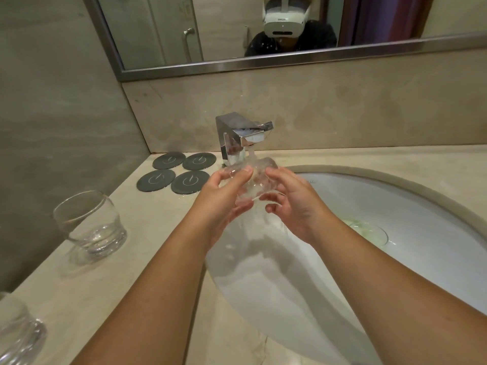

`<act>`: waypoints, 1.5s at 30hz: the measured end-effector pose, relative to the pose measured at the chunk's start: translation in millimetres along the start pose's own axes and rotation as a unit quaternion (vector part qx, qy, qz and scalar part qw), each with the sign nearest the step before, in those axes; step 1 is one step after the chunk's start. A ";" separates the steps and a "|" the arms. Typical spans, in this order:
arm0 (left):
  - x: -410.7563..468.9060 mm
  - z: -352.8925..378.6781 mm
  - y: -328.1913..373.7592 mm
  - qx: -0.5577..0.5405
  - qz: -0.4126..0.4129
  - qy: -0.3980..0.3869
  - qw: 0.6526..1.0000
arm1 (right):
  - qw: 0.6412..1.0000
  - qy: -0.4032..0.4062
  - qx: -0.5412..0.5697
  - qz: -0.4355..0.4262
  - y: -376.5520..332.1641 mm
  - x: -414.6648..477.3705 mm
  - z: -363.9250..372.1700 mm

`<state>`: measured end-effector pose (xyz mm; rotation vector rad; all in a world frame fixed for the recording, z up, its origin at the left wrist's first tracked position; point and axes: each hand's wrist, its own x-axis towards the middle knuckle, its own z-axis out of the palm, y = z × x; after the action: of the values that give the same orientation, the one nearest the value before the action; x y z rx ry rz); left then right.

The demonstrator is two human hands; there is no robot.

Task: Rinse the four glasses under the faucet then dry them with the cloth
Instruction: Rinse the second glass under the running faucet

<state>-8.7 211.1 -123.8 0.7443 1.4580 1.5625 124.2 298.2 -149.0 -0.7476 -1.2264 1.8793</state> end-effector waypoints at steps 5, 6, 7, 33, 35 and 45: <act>1.6 -4.6 -1.7 0.055 0.044 -0.030 0.997 | 0.997 0.050 0.046 -0.020 0.0 2.6 0.0; 1.4 -6.0 -2.6 0.083 0.064 -0.040 0.994 | 0.997 0.056 0.049 -0.019 0.1 2.7 -0.3; 1.2 -7.4 -3.6 0.112 0.085 -0.049 0.989 | 0.997 0.059 0.052 -0.019 0.5 2.8 -0.5; -2.5 -6.7 -7.3 0.196 0.152 -0.043 0.968 | 0.998 0.049 0.038 -0.022 7.1 5.4 3.7; -3.6 -5.9 -5.5 0.201 0.162 -0.022 0.966 | 0.998 0.068 0.002 -0.015 7.9 6.0 3.4; 3.8 -5.5 -10.6 0.124 0.119 -0.015 0.985 | 0.999 0.031 0.011 -0.035 8.4 7.9 2.7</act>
<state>-13.3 211.3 -135.4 1.1189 1.6050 1.5520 115.4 301.4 -156.3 -0.7357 -1.1780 1.7963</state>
